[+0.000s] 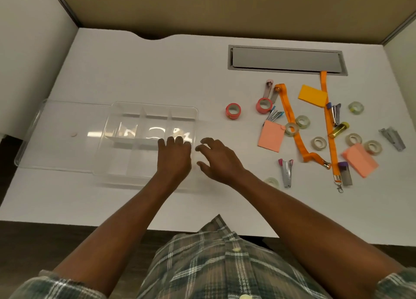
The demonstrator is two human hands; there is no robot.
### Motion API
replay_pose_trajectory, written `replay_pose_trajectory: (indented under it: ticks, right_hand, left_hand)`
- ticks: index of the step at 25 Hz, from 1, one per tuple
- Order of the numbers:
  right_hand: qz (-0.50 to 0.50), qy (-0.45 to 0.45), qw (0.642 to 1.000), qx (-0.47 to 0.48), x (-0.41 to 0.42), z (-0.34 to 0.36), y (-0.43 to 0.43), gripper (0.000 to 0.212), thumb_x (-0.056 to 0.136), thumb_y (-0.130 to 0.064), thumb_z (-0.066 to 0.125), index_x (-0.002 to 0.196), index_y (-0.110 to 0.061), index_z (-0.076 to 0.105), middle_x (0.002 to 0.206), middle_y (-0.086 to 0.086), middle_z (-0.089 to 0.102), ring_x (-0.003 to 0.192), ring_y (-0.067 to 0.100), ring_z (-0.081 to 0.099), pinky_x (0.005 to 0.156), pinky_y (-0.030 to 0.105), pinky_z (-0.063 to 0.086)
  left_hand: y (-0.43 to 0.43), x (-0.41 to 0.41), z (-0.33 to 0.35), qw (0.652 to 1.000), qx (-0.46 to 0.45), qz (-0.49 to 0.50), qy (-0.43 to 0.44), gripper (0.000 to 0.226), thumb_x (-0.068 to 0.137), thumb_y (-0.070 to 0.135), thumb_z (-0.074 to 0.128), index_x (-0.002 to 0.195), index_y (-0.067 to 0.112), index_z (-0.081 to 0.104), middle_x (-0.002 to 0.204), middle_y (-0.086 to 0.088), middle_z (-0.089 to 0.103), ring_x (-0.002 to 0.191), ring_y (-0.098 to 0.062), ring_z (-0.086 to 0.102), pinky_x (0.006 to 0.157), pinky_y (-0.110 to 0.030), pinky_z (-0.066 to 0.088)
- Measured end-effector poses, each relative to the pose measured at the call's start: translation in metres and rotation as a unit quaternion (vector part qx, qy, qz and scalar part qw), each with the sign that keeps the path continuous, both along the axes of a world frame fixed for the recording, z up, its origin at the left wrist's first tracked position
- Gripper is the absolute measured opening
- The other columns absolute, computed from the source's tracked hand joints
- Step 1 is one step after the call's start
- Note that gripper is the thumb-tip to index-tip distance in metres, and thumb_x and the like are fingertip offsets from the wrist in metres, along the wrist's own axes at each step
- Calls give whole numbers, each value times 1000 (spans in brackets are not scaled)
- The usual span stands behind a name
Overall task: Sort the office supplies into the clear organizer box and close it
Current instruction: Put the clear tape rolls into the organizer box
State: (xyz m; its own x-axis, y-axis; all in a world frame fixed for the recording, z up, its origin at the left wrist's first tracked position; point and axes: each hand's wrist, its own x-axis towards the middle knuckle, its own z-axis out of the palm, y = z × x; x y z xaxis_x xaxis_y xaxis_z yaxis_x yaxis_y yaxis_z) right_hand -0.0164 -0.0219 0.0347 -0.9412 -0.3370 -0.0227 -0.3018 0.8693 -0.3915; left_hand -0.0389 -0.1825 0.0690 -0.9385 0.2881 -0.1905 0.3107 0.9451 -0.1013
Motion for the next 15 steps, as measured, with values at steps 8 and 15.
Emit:
replay_pose_trajectory:
  ticks: [8,15]
  right_hand:
    - [-177,14,984,-30,52,-3,160,33,91,-33,63,121,-19,62,122,2,63,109,23,60,78,41,55]
    - [-265,-7,964,-21,106,-19,261,29,88,-28,67,114,-16,65,114,5,65,101,25,63,78,36,52]
  left_hand:
    - [123,37,-19,972,141,-122,-143,50,89,47,61,126,15,53,121,-8,57,104,-28,58,85,-39,48]
    - [202,81,-56,958,86,-194,-193,77,78,56,70,137,16,41,129,-11,47,106,-31,56,84,-39,48]
